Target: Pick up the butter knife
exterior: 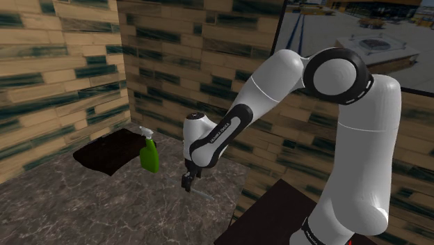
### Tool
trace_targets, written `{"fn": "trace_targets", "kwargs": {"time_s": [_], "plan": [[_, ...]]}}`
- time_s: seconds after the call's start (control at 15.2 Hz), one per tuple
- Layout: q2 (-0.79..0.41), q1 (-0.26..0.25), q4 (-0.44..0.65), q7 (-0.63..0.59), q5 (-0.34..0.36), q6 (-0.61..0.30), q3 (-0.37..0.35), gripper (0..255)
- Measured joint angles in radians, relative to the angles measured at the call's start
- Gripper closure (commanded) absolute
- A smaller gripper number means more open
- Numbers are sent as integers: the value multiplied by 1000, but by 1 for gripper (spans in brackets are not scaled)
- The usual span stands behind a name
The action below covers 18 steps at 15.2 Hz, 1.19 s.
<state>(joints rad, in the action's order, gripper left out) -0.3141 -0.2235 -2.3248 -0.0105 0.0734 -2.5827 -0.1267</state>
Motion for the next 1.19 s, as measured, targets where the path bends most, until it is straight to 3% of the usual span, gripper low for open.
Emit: {"fn": "trace_targets", "kwargs": {"time_s": [0.26,0.33,1.19], "plan": [[-50,-5,6,-7,12,-44,8,0],[-56,-5,5,-9,14,-50,9,255],[-36,-2,4,-4,9,-33,6,255]]}}
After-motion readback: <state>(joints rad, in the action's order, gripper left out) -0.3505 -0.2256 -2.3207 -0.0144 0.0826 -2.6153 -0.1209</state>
